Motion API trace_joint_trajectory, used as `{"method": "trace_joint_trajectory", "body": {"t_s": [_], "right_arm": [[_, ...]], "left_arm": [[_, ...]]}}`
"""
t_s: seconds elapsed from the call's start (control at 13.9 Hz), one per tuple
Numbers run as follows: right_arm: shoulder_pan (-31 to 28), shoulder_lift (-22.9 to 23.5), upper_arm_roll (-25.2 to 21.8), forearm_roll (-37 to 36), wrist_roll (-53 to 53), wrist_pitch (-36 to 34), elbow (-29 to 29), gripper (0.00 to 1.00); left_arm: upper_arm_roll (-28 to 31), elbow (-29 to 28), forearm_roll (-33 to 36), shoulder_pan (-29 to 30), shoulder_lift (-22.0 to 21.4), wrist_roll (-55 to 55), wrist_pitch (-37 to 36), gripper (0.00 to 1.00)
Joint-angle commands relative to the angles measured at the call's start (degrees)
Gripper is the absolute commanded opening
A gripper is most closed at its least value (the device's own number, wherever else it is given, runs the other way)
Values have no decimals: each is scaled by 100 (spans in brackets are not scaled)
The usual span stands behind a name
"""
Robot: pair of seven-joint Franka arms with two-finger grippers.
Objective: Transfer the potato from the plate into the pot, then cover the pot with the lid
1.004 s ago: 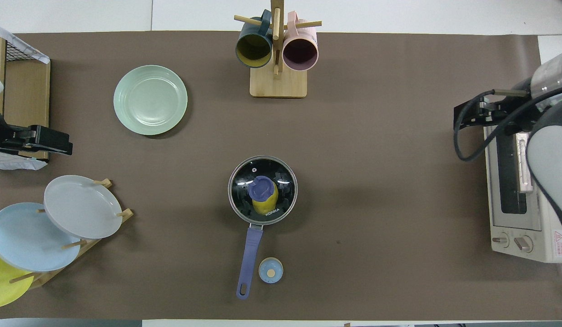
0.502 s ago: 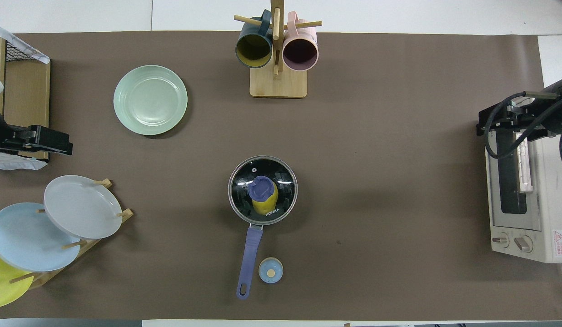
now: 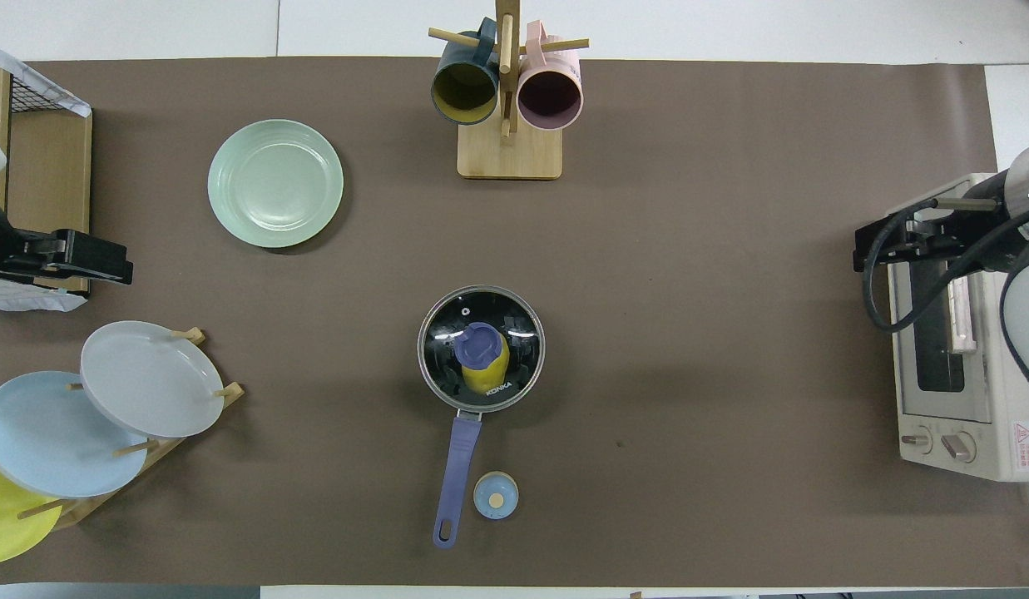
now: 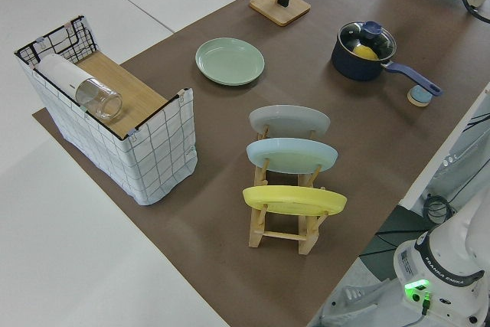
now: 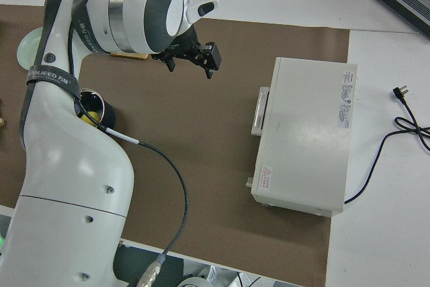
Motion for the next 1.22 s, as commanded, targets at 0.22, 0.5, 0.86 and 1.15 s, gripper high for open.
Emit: {"method": "trace_joint_trajectory", "body": {"t_s": [0.22, 0.5, 0.86, 1.15], "right_arm": [[-57, -392, -17, -431, -308, 306, -623, 100], [-83, -374, -9, -388, -343, 271, -622, 100], [-101, -348, -9, -336, -344, 271, -613, 100], [-31, -348, 9, -336, -335, 288, -613, 100]], "left_arm": [[14, -132, 81, 4, -105, 67, 20, 100], [14, -141, 81, 22, -114, 58, -77, 100], [14, -132, 81, 13, -114, 67, -59, 100], [14, -132, 81, 13, -114, 67, -68, 100]]}}
